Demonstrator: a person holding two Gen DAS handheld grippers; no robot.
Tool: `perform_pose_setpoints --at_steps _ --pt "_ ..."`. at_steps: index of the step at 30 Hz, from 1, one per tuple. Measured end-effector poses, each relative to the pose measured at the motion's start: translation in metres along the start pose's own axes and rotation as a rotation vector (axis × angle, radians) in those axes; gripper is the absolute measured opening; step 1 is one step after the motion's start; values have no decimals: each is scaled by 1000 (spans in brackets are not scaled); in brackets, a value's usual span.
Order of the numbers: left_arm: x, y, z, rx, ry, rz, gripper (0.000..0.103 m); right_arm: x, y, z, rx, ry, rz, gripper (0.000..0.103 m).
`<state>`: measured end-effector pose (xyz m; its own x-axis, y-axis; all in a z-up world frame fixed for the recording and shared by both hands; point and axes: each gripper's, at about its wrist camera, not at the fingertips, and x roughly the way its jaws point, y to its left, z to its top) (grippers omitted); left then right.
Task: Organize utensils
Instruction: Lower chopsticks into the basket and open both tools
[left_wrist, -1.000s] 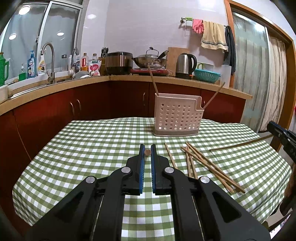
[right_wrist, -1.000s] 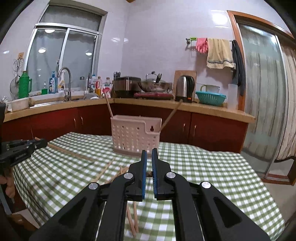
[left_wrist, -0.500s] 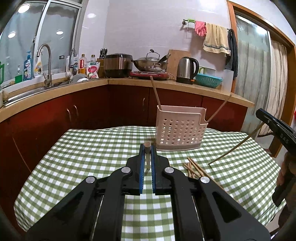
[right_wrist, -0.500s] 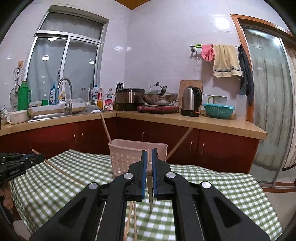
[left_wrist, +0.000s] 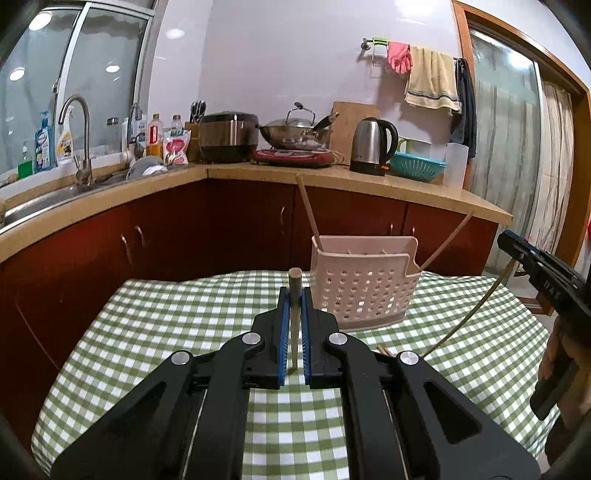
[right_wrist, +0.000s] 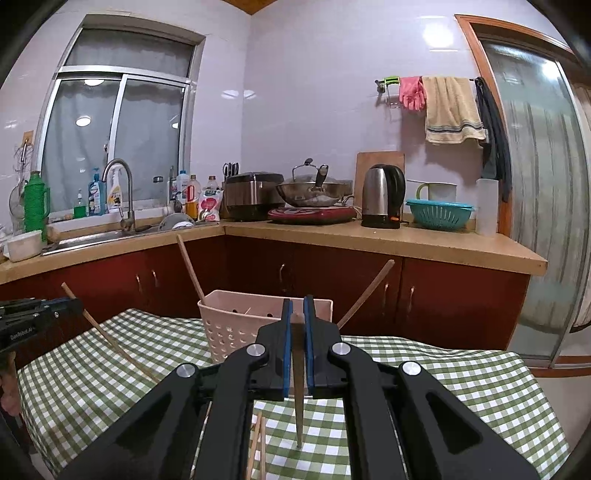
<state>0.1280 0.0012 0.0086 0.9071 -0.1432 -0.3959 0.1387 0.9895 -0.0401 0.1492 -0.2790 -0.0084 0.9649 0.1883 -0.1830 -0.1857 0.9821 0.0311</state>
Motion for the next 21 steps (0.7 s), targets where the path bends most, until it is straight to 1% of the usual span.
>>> perform_pose_setpoints --at_steps 5,10,13,21 --pt "4 -5 10 24 -23 -14 6 4 -6 6 28 2 13 6" --pt "2 -10 31 49 -71 -28 6 1 -11 19 52 -15 33 6" --pt "-2 -13 49 53 -103 -50 6 -3 -12 32 60 -43 51 6" --pt "-16 -18 105 25 -196 -142 6 -11 -13 80 46 -156 93 6"
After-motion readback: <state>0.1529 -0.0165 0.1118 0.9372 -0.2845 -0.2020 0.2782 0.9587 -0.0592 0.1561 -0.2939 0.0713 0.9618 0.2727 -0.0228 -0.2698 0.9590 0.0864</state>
